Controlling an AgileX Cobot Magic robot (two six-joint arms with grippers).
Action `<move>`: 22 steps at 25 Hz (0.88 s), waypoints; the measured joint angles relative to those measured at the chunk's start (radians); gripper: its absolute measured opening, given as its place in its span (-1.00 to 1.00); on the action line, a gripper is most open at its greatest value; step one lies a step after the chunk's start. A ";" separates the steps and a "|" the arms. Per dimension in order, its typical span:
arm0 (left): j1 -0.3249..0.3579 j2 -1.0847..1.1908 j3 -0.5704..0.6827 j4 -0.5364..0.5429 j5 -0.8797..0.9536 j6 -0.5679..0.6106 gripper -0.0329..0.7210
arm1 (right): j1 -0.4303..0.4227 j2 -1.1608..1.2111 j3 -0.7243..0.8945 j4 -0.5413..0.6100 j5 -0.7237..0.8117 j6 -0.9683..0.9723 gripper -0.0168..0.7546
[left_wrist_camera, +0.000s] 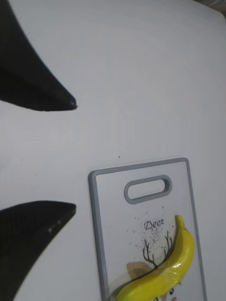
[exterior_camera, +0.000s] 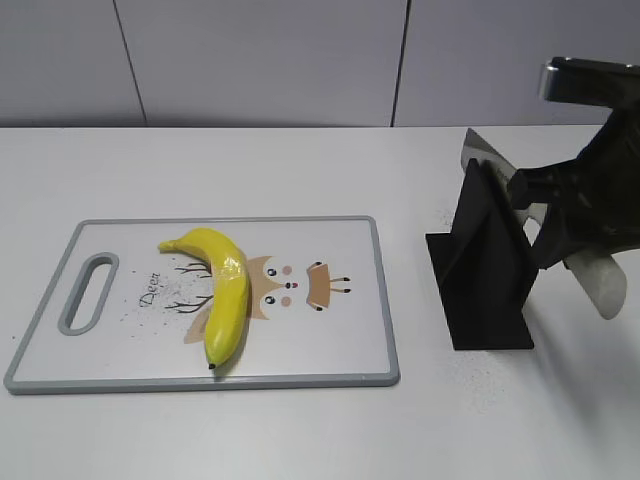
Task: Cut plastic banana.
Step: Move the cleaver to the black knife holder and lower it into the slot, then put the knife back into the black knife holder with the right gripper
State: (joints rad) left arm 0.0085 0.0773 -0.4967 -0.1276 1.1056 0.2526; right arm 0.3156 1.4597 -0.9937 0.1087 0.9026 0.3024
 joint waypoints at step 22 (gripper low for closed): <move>0.000 -0.081 0.005 -0.002 0.003 0.000 0.53 | 0.000 -0.122 0.005 0.049 0.081 -0.236 0.68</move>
State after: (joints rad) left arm 0.0085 -0.0033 -0.4920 -0.1295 1.1082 0.2526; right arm 0.3156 1.3382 -0.9882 0.1579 0.9831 0.0663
